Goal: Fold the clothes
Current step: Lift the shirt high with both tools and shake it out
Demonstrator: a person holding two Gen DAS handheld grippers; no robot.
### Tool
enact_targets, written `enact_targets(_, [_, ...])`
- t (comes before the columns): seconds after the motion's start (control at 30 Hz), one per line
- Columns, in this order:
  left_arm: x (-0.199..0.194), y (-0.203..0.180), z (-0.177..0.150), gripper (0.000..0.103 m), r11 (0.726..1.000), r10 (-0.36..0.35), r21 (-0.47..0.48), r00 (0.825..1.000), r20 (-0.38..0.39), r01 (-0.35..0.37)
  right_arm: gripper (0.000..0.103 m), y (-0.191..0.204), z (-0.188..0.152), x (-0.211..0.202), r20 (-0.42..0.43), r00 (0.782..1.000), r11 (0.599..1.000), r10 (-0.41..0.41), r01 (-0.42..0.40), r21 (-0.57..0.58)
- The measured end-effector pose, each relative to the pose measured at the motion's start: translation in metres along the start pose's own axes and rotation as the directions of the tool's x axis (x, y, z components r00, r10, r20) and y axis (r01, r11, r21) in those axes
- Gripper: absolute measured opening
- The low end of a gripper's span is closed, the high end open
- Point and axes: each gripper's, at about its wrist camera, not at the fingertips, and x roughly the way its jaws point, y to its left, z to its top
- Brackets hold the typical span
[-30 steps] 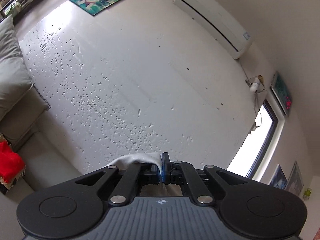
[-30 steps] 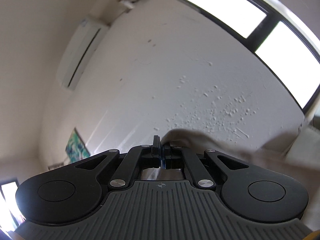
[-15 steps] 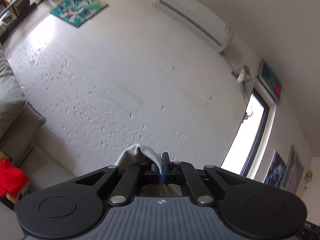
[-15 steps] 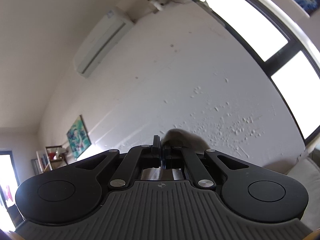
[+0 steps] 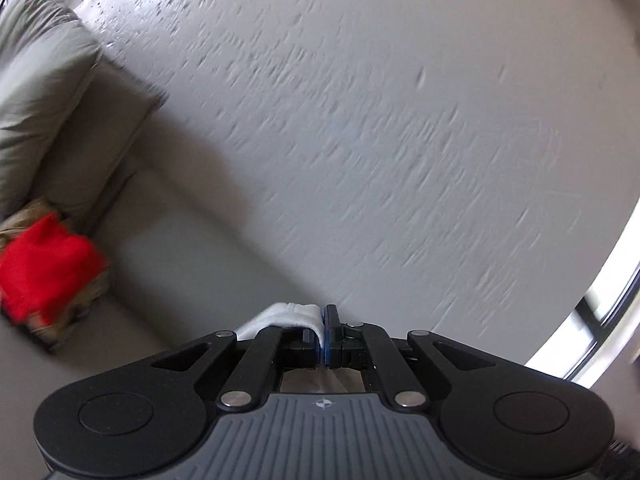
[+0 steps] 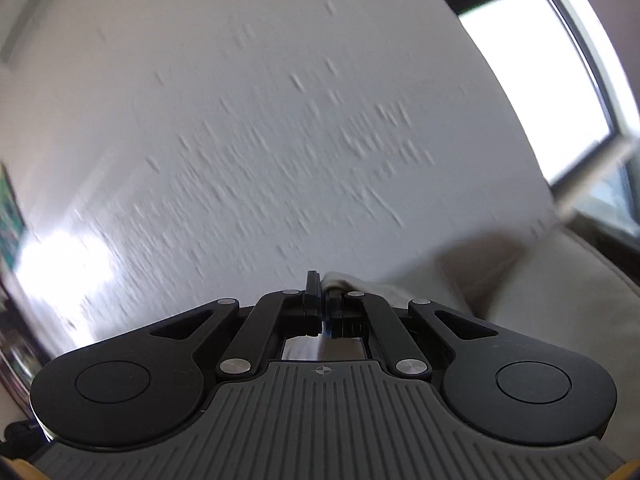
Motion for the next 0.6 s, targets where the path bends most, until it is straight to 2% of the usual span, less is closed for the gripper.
enact_targets(0.07, [-0.012, -0.013, 0.007, 0.0, 0.997, -0.044, 0.067, 0.996, 0.076, 0.039, 0.001, 0.009, 0.014, -0.004, 0.07, 0.996, 0.998, 0.052, -0.049, -0.042])
enact_targets(0.13, [-0.021, -0.021, 0.007, 0.001, 0.989, -0.064, 0.136, 0.992, 0.107, 0.049, 0.001, 0.005, 0.016, -0.013, 0.087, 0.994, 0.996, 0.066, -0.06, -0.069])
enact_targets(0.2, [-0.02, -0.016, -0.006, 0.001, 0.988, -0.055, 0.147, 0.996, 0.067, 0.045, 0.001, -0.012, 0.001, -0.012, 0.043, 0.998, 0.997, 0.053, -0.051, -0.052])
enact_targets(0.27, [-0.015, -0.002, -0.03, 0.001, 0.991, -0.014, 0.131, 1.0, -0.006, 0.014, 0.001, -0.038, -0.028, -0.008, -0.033, 0.999, 1.0, 0.03, -0.03, 0.001])
enact_targets(0.37, [-0.008, 0.036, -0.079, 0.001, 0.992, 0.068, 0.116, 0.99, -0.125, -0.053, 0.001, -0.08, -0.079, 0.001, -0.153, 0.988, 0.997, -0.011, 0.023, 0.078])
enact_targets(0.47, [0.0, 0.079, -0.133, 0.001, 0.985, 0.15, 0.122, 0.961, -0.233, -0.124, 0.001, -0.121, -0.144, 0.002, -0.275, 0.959, 0.986, -0.076, 0.113, 0.12])
enact_targets(0.53, [0.006, 0.112, -0.168, 0.001, 0.981, 0.193, 0.082, 0.93, -0.313, -0.176, 0.001, -0.15, -0.193, 0.004, -0.366, 0.923, 0.972, -0.121, 0.185, 0.145])
enact_targets(0.6, [0.011, 0.146, -0.201, 0.001, 0.972, 0.228, 0.038, 0.892, -0.391, -0.232, 0.001, -0.177, -0.231, 0.002, -0.443, 0.882, 0.951, -0.162, 0.259, 0.168])
